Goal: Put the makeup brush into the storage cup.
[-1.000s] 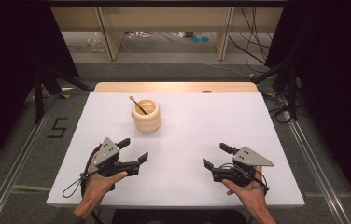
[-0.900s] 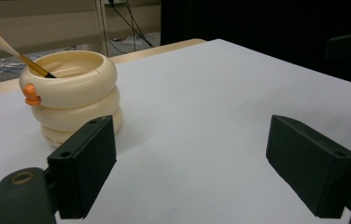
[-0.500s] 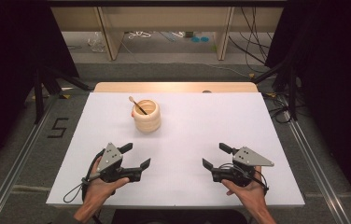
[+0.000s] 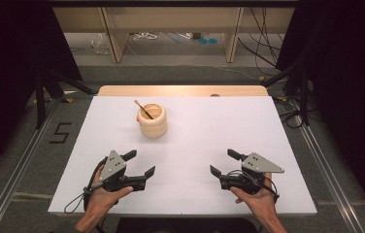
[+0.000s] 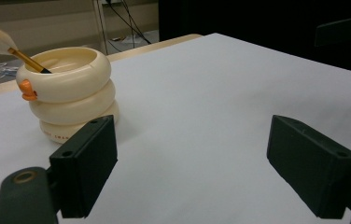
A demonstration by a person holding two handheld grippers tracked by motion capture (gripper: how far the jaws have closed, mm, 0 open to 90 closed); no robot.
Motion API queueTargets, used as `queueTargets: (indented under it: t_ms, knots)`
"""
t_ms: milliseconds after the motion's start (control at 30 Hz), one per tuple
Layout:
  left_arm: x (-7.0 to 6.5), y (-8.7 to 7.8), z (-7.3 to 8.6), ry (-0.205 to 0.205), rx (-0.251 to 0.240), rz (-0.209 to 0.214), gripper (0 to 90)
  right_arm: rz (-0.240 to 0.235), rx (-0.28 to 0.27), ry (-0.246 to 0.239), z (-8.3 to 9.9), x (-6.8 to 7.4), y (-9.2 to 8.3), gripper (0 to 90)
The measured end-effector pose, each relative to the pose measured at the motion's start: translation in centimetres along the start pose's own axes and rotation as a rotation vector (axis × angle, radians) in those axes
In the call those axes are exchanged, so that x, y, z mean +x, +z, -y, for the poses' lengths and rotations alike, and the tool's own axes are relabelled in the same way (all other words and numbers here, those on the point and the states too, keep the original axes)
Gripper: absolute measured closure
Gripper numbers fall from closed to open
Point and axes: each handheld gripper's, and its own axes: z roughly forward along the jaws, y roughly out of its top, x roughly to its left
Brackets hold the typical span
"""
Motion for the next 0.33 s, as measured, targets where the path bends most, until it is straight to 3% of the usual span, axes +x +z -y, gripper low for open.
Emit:
queueTargets:
  t_ms: [100,333]
  knots:
    - [0.13,-0.03,0.00,0.017,0.002,-0.001,15.7,-0.010,-0.011,0.001,-0.10,0.15,0.02,16.8]
    - [0.22,0.06,-0.02,-0.002,-0.002,-0.009,15.7,-0.007,-0.003,0.001,-0.09,0.09,0.02,16.8]
